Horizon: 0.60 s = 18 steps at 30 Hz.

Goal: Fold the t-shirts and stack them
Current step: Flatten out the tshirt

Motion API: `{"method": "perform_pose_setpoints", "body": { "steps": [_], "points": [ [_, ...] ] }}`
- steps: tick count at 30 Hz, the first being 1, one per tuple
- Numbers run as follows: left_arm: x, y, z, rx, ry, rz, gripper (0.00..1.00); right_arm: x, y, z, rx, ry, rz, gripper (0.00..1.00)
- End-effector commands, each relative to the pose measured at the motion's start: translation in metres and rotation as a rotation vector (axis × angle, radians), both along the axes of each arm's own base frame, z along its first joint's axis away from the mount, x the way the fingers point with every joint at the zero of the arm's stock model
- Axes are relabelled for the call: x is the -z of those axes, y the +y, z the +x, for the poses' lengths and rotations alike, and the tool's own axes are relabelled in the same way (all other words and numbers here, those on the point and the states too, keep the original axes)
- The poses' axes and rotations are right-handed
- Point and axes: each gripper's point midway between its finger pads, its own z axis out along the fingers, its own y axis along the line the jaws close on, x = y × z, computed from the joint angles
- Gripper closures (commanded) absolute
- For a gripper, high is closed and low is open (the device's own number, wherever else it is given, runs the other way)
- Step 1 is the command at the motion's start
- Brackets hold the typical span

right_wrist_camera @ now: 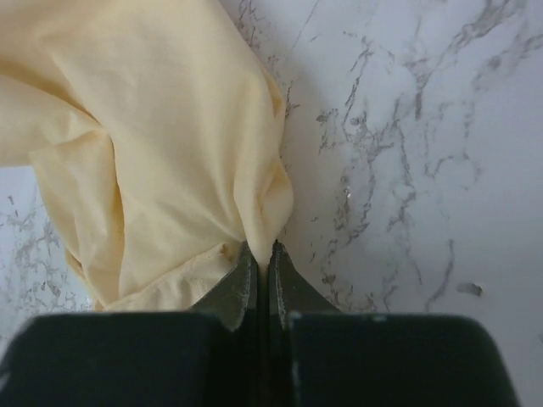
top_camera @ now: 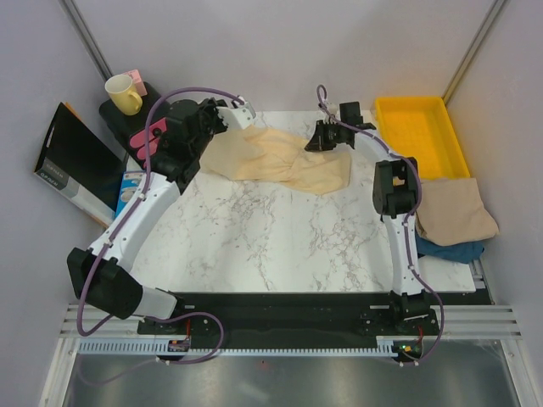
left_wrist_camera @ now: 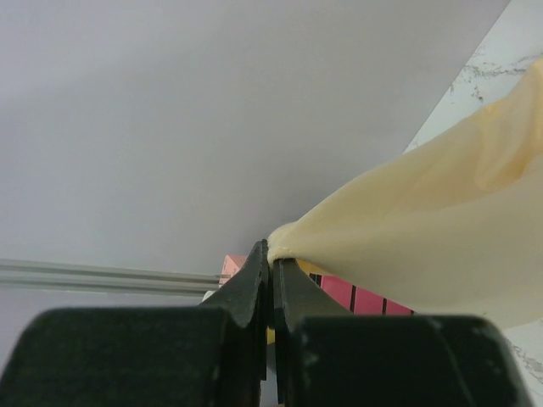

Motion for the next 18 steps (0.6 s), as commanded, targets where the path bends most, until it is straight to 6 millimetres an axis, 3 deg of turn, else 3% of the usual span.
{"method": "perform_pose_setpoints", "body": {
  "steps": [1, 2, 4, 5, 8, 11, 15, 18],
  "points": [
    [-0.028, 0.001, -0.012, 0.021, -0.106, -0.018, 0.98, -0.105, -0.039, 0.02, 0.053, -0.294, -0.17, 1.0],
    [-0.028, 0.002, -0.01, 0.017, -0.124, -0.023, 0.98, -0.132, -0.056, 0.027, 0.108, -0.362, -0.224, 1.0],
    [-0.026, 0.001, -0.009, 0.019, -0.133, -0.026, 0.98, -0.161, -0.075, 0.034, 0.134, -0.475, -0.324, 1.0],
    [-0.028, 0.001, -0.007, 0.016, -0.15, -0.033, 0.98, -0.189, -0.092, 0.039, 0.188, -0.544, -0.382, 1.0],
    [-0.029, 0.006, 0.001, -0.014, -0.19, -0.036, 0.98, -0.242, -0.125, 0.046, 0.278, -0.689, -0.487, 1.0],
    [-0.044, 0.014, 0.013, -0.066, -0.273, -0.056, 0.98, -0.283, -0.157, 0.046, 0.391, -0.791, -0.602, 1.0],
    [-0.07, 0.027, 0.028, -0.117, -0.358, -0.084, 0.98, -0.317, -0.181, 0.039, 0.46, -0.904, -0.713, 1.0],
    [-0.09, 0.039, 0.04, -0.146, -0.408, -0.091, 0.98, -0.324, -0.205, 0.036, 0.517, -0.909, -0.804, 1.0]
  ]
}}
